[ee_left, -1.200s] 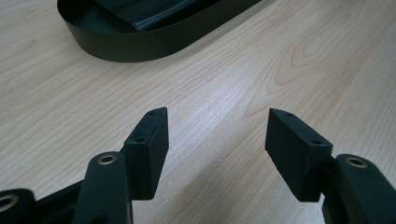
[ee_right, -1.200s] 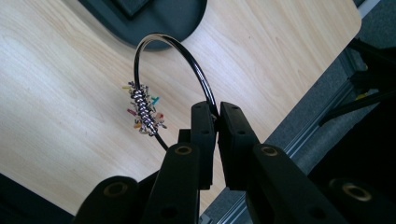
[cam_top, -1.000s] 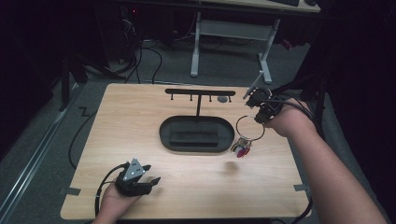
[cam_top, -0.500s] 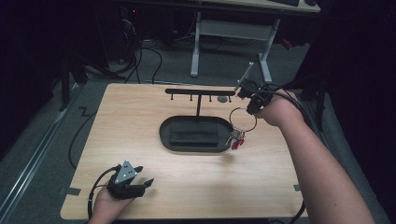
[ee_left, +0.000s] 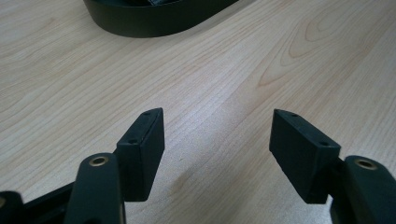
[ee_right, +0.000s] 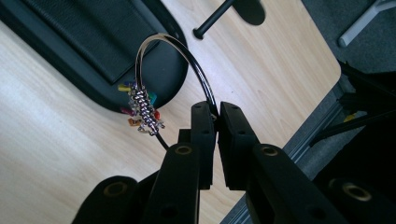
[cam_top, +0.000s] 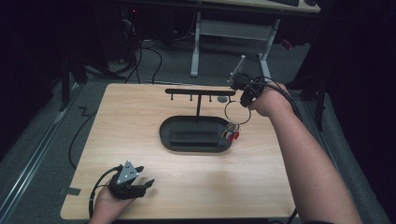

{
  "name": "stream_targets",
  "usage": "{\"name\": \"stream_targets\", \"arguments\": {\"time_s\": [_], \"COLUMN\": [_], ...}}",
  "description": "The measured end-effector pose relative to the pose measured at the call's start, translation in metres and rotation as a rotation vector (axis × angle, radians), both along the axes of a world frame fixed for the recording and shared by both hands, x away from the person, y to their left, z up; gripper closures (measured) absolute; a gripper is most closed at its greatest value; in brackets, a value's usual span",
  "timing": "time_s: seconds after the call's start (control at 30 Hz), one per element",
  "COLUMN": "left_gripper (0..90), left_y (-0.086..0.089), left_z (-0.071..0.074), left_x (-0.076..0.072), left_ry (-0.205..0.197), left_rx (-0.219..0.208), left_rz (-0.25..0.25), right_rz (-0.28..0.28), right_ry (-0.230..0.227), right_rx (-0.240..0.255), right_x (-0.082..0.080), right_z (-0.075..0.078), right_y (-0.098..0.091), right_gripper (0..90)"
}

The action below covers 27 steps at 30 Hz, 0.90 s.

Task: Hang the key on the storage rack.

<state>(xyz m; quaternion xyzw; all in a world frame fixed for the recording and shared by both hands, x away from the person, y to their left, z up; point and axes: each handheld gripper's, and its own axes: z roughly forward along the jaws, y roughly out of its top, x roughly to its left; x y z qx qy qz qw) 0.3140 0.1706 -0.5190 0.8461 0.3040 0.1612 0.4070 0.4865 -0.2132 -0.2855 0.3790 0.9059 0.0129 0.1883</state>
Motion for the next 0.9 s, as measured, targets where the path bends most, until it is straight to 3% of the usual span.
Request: {"name": "stream_targets", "arguments": {"time_s": [0.07,0.1,0.33,0.43,0.47,0.7,0.9], "left_gripper": [36.1,36.1,36.2,36.2,36.2,36.4,36.4], "left_y": [0.0,0.0,0.002,0.002,0.002,0.001,0.0], "left_z": [0.0,0.0,0.0,0.0,0.0,0.0,-0.001], "left_x": [0.0,0.0,0.001,0.001,0.001,0.001,0.001], "left_ry": [0.0,-0.001,-0.001,0.004,0.005,0.005,0.003], "left_rx": [0.0,0.0,-0.001,0.003,0.003,0.007,0.009], "left_rz": [0.0,0.0,0.003,-0.002,-0.003,-0.005,-0.008], "right_rz": [-0.024,-0.003,-0.007,-0.037,-0.019,-0.047,-0.029], "right_ry": [-0.003,-0.011,-0.016,-0.007,-0.011,-0.015,-0.016], "right_rx": [0.006,0.004,0.006,0.017,0.011,0.026,0.012], "right_x": [0.003,0.005,0.017,0.019,0.021,0.027,0.032], "right_z": [0.001,0.001,0.0,-0.003,-0.003,-0.005,-0.013], "right_y": [0.001,0.001,0.004,0.006,0.005,0.005,0.007], "right_gripper": [85.4,85.4,85.4,85.4,85.3,85.3,85.3]}}
